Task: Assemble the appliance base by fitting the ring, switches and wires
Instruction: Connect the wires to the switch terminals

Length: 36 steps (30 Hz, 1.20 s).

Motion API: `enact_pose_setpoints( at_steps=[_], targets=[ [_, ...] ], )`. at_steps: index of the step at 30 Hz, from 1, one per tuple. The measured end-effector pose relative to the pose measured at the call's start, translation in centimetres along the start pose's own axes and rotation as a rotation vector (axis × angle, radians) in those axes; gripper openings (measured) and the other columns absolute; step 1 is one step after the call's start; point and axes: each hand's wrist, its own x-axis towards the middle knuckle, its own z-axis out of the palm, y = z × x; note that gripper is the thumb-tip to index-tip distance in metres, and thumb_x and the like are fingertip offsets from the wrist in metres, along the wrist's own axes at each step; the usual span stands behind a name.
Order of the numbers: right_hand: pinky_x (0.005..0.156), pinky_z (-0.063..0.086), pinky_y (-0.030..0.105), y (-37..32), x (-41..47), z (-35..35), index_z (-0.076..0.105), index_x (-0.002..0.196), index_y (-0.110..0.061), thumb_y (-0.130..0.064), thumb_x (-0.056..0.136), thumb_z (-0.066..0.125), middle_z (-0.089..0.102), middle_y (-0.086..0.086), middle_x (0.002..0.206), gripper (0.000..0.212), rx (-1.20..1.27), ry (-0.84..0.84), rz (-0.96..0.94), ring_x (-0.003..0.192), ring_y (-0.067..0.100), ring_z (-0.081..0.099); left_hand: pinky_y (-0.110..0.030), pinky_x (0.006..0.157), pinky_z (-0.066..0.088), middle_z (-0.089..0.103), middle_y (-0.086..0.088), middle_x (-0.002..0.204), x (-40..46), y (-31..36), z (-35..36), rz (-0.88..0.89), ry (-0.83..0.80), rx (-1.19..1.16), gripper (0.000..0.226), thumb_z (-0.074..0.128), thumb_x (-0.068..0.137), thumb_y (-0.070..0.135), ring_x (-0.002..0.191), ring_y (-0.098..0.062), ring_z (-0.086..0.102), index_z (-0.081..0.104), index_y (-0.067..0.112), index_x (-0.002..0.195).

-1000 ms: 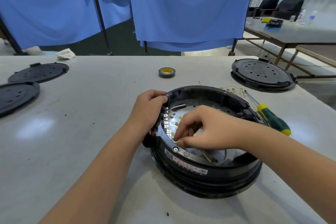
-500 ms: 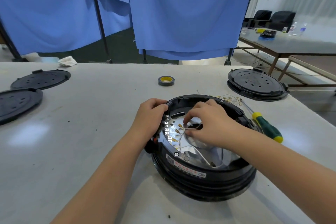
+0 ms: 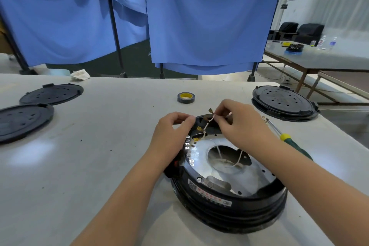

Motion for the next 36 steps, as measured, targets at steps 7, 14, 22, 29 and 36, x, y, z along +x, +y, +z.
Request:
enact_pose_setpoints(
  at_steps=[7,14,22,29,36],
  targets=[
    [0.058,0.047,0.018,0.5,-0.2,0.4,0.062,0.07,-0.027,-0.018,0.081,0.064,0.065,-0.009,0.068,0.014,0.256,0.035,0.14,0.062,0.004,0.062,-0.02,0.083,0.049,0.068,0.013,0.091,-1.0,1.3,-0.1,0.177,-0.154,0.143,0.016,0.081,0.069,0.043,0.092,0.001,0.061,0.076,0.029,0.071],
    [0.079,0.057,0.024,0.3,-0.5,-0.1,0.07,0.093,-0.018,-0.014,0.088,0.063,0.075,0.0,0.086,0.009,0.606,-0.28,0.207,0.083,0.014,0.072,-0.015,0.067,0.051,0.072,0.016,0.071,-1.3,1.7,0.1,0.217,-0.13,0.157,0.008,0.073,0.082,0.03,0.071,0.002,0.066,0.076,0.033,0.076],
    [0.071,0.06,0.028,-0.1,-0.2,-0.4,0.066,0.096,-0.001,0.002,0.087,0.062,0.073,0.015,0.08,0.01,0.992,-0.182,0.341,0.072,0.022,0.071,-0.008,0.055,0.044,0.069,0.016,0.063,-1.6,1.9,0.6,0.162,-0.128,0.105,0.016,0.074,0.081,0.028,0.059,0.004,0.063,0.072,0.033,0.067],
    [0.064,0.056,0.023,0.1,0.5,-0.3,0.065,0.096,-0.011,-0.007,0.082,0.072,0.074,0.007,0.073,0.016,0.809,-0.269,0.335,0.066,0.016,0.07,-0.033,0.074,0.054,0.072,0.008,0.065,-1.8,2.2,0.4,0.077,-0.261,0.17,0.01,0.076,0.08,0.024,0.072,-0.013,0.068,0.076,0.019,0.071],
    [0.062,0.055,0.022,-0.3,2.8,-1.5,0.061,0.101,-0.012,-0.008,0.078,0.077,0.073,0.007,0.07,0.028,0.692,-0.512,0.449,0.064,0.015,0.07,-0.01,0.054,0.045,0.073,0.007,0.065,-1.7,2.2,0.1,0.045,-0.316,0.081,0.006,0.079,0.077,0.023,0.061,-0.001,0.067,0.077,0.021,0.072]
  ],
)
